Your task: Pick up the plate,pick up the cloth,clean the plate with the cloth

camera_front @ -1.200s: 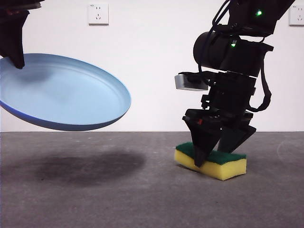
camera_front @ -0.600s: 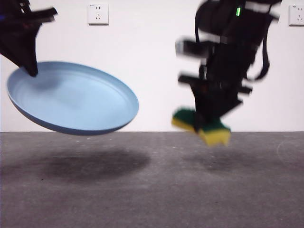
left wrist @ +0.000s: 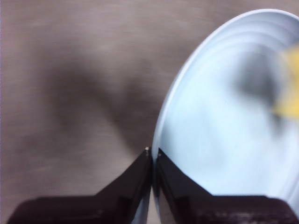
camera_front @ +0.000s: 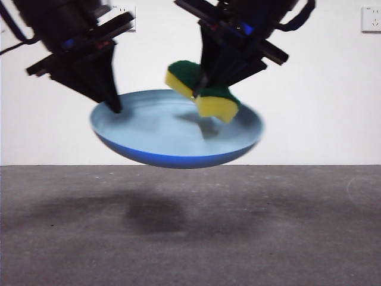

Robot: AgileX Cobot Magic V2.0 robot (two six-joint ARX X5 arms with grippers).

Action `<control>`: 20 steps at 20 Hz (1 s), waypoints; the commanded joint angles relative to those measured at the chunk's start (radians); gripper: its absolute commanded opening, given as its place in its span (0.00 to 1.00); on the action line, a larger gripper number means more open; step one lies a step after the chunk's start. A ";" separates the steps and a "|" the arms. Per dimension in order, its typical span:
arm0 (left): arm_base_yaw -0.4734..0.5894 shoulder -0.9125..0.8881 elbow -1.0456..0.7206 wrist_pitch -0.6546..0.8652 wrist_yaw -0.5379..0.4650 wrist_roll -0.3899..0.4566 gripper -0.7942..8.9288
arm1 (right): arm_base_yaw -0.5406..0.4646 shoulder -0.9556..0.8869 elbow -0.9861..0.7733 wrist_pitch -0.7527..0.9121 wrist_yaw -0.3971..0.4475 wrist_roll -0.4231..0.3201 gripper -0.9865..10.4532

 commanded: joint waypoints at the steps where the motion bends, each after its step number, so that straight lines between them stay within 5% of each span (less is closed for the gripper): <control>1: -0.056 -0.001 -0.005 0.010 0.009 -0.025 0.07 | 0.002 0.026 -0.001 0.027 0.050 0.019 0.07; 5: -0.103 -0.001 -0.005 0.035 0.010 -0.044 0.07 | 0.002 0.067 -0.001 0.030 0.066 0.019 0.07; 9: -0.105 -0.001 -0.005 0.059 0.006 -0.053 0.07 | 0.031 0.105 -0.001 0.042 -0.064 0.021 0.07; 15: -0.085 -0.001 -0.005 0.102 0.008 -0.068 0.07 | 0.148 0.108 -0.001 -0.064 -0.059 0.019 0.07; 17: -0.066 -0.001 -0.005 0.088 0.010 -0.068 0.07 | 0.152 0.108 -0.001 -0.168 -0.037 0.018 0.07; 20: -0.039 -0.001 -0.005 0.047 0.017 -0.063 0.07 | 0.147 0.107 -0.001 -0.299 0.157 0.016 0.07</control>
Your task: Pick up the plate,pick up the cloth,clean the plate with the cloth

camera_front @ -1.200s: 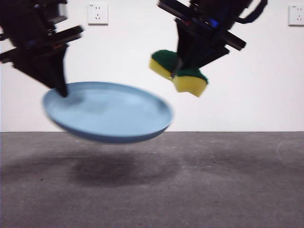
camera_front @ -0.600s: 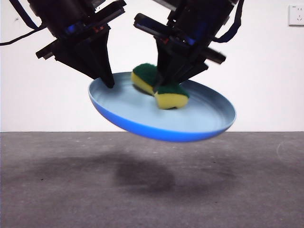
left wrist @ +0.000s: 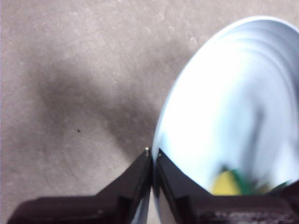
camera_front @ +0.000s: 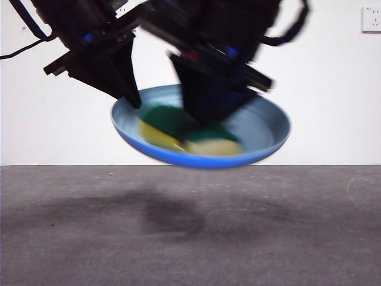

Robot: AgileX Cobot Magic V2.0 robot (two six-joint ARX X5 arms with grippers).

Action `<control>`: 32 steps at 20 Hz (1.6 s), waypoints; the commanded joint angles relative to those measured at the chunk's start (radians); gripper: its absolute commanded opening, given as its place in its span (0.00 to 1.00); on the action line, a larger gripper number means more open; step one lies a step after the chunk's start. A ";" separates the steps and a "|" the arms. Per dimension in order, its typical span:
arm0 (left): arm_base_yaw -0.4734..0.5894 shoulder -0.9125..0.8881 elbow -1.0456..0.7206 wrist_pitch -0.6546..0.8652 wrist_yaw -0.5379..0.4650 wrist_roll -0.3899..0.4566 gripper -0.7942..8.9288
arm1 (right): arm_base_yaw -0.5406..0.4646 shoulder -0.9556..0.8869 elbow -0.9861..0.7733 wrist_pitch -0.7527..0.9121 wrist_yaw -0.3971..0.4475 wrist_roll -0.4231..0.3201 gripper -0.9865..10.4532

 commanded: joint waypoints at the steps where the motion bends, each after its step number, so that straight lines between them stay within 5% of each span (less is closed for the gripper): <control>1: 0.015 -0.003 0.001 -0.022 0.028 -0.007 0.07 | -0.018 0.016 -0.015 -0.077 0.208 0.003 0.07; 4: 0.018 -0.003 0.001 -0.048 0.096 0.010 0.07 | -0.074 0.016 -0.015 -0.066 0.336 0.005 0.07; 10: 0.016 -0.003 0.001 -0.052 0.227 0.010 0.07 | -0.142 0.016 -0.015 0.145 0.319 0.014 0.07; 16: 0.015 -0.003 0.001 -0.013 0.239 0.008 0.07 | -0.122 0.016 -0.015 0.356 -0.056 0.045 0.07; 24: 0.066 -0.003 0.001 0.075 0.243 -0.042 0.07 | 0.004 0.016 -0.015 0.193 -0.103 0.040 0.07; 27: 0.108 -0.003 0.001 0.064 0.267 -0.040 0.07 | 0.004 0.016 -0.015 0.048 0.004 0.029 0.07; 32: 0.167 -0.003 0.001 0.029 0.430 -0.018 0.07 | -0.047 0.016 -0.015 -0.052 0.362 0.021 0.07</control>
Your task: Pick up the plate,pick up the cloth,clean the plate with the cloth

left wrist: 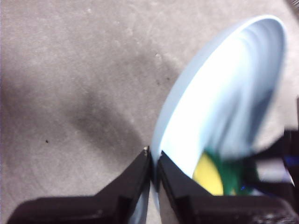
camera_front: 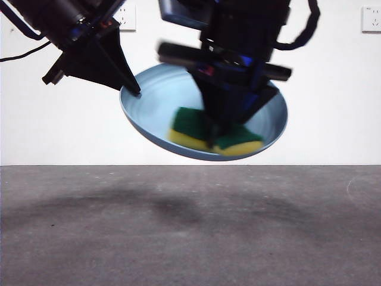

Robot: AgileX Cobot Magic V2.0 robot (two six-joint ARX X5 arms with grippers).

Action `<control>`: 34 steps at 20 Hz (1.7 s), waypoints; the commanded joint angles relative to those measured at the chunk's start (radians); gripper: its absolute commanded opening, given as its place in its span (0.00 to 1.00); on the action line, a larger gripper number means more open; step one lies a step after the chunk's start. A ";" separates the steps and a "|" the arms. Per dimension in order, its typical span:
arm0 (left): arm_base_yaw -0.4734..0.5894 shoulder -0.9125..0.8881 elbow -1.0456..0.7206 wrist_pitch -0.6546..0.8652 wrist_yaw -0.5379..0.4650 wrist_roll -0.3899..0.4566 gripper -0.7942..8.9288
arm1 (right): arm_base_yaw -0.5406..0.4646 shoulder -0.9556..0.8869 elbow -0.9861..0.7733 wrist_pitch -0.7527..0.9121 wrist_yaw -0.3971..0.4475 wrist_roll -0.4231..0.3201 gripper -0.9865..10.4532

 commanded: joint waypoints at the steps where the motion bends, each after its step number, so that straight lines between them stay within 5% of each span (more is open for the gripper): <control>1: 0.012 -0.004 0.003 -0.023 0.093 -0.004 0.07 | -0.059 0.016 -0.016 -0.025 0.134 0.000 0.07; 7: -0.013 -0.004 0.003 -0.134 0.101 0.089 0.07 | -0.163 0.016 -0.016 0.222 0.122 0.003 0.07; 13: -0.040 -0.004 0.003 -0.114 0.100 0.091 0.07 | -0.153 0.016 -0.016 0.411 -0.247 0.037 0.07; 19: -0.043 -0.004 0.003 -0.052 0.022 0.068 0.07 | -0.107 0.016 -0.016 0.370 -0.445 0.036 0.07; 25: -0.040 0.021 0.003 -0.053 -0.386 0.110 0.07 | -0.040 -0.039 -0.016 0.292 -0.449 0.026 0.07; 30: 0.006 0.159 0.003 -0.057 -0.423 0.122 0.07 | -0.030 -0.181 -0.016 0.253 -0.421 0.030 0.07; 34: 0.034 0.251 0.003 -0.046 -0.476 0.122 0.07 | -0.035 -0.262 -0.016 0.166 -0.256 0.027 0.07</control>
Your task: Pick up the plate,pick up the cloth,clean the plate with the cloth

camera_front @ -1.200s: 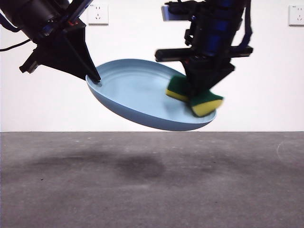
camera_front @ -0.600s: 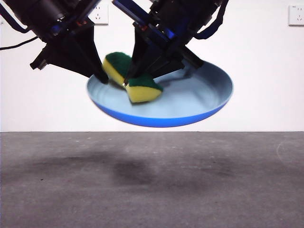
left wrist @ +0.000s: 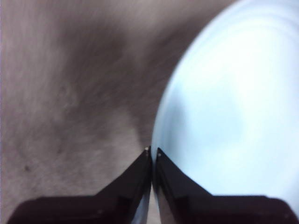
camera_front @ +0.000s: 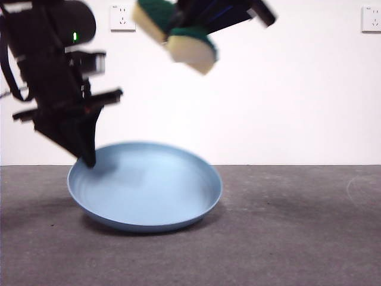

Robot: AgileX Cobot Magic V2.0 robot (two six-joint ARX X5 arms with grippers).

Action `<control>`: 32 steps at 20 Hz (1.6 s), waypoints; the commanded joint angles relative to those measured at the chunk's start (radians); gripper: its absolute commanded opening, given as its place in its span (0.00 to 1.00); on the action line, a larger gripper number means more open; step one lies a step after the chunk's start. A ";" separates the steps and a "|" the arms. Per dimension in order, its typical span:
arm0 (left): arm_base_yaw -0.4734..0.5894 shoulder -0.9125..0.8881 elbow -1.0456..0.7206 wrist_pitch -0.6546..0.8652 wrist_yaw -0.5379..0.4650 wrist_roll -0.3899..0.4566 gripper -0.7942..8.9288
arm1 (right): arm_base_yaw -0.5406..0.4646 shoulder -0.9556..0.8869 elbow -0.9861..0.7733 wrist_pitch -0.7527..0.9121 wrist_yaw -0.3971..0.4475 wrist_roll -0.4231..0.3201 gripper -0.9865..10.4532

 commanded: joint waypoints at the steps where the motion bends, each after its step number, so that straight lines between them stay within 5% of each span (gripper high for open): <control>1: 0.014 0.039 0.001 0.013 -0.057 0.018 0.07 | -0.008 -0.031 -0.008 -0.052 0.107 -0.002 0.07; 8: 0.057 0.095 0.000 0.035 -0.108 0.039 0.09 | -0.091 -0.049 -0.008 -0.202 0.178 -0.002 0.07; 9: 0.057 0.095 0.000 0.036 -0.104 0.039 0.14 | -0.097 -0.049 -0.008 -0.202 0.178 -0.002 0.07; 12: 0.056 0.095 0.001 0.037 -0.081 0.035 0.52 | -0.105 -0.049 -0.008 -0.202 0.179 -0.002 0.07; 13: 0.056 0.095 0.000 0.037 -0.080 0.034 0.53 | -0.105 -0.049 -0.008 -0.201 0.179 -0.002 0.07; 18: 0.051 0.048 0.001 0.040 -0.001 -0.026 0.53 | -0.106 -0.036 -0.008 -0.201 0.181 0.000 0.07; 23: -0.006 -0.131 0.000 0.048 -0.026 -0.055 0.53 | -0.150 0.039 -0.008 -0.201 0.180 0.031 0.07; 32: -0.169 -0.465 -0.161 0.200 -0.307 -0.128 0.53 | -0.283 0.341 -0.008 -0.042 0.171 0.109 0.07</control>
